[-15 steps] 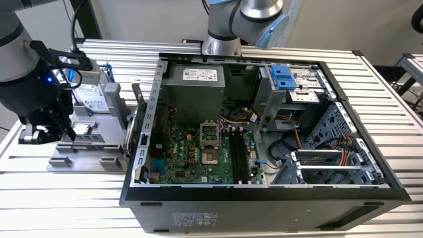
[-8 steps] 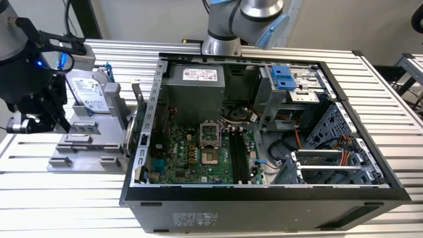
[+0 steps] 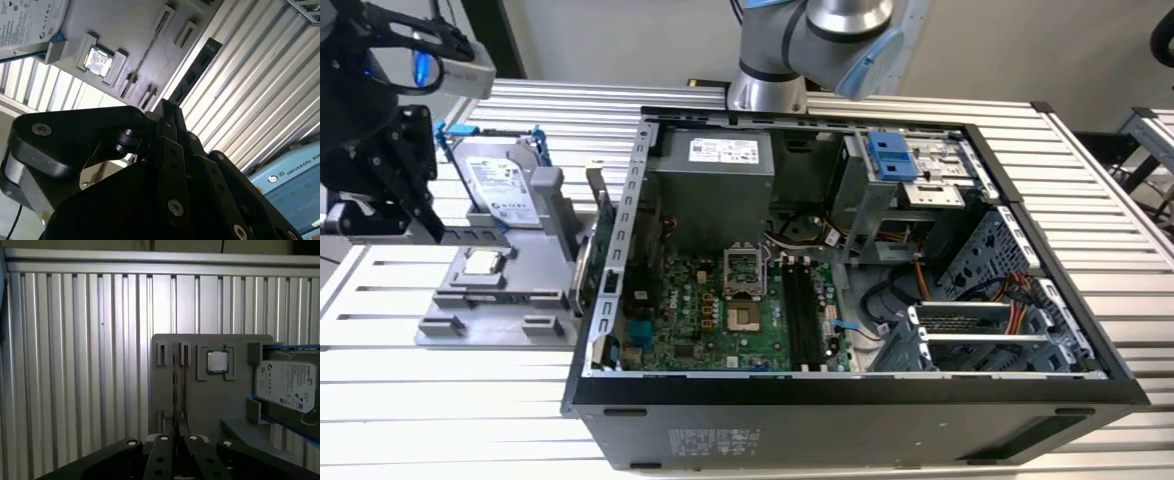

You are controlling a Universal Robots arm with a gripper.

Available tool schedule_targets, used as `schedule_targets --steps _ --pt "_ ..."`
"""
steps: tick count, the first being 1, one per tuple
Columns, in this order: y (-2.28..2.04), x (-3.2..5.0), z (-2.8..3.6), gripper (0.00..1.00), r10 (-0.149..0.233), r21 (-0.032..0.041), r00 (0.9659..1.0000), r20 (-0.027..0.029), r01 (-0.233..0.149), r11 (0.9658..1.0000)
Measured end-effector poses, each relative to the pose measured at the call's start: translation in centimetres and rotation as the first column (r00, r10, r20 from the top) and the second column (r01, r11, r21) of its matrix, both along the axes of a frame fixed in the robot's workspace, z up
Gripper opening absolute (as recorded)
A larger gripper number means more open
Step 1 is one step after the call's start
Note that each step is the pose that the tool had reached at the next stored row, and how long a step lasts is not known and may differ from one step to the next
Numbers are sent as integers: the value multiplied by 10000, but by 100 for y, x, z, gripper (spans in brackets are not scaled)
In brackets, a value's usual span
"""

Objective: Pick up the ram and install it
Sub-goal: 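Pick up the ram and move it above insertion slot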

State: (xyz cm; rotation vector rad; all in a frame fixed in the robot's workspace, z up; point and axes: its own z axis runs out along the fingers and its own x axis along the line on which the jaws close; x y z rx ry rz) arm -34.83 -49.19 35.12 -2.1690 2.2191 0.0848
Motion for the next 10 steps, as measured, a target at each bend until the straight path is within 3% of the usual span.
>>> schedule_targets --steps 10 --pt "0 0 455 0 -1 1 10000 2 1 10000"
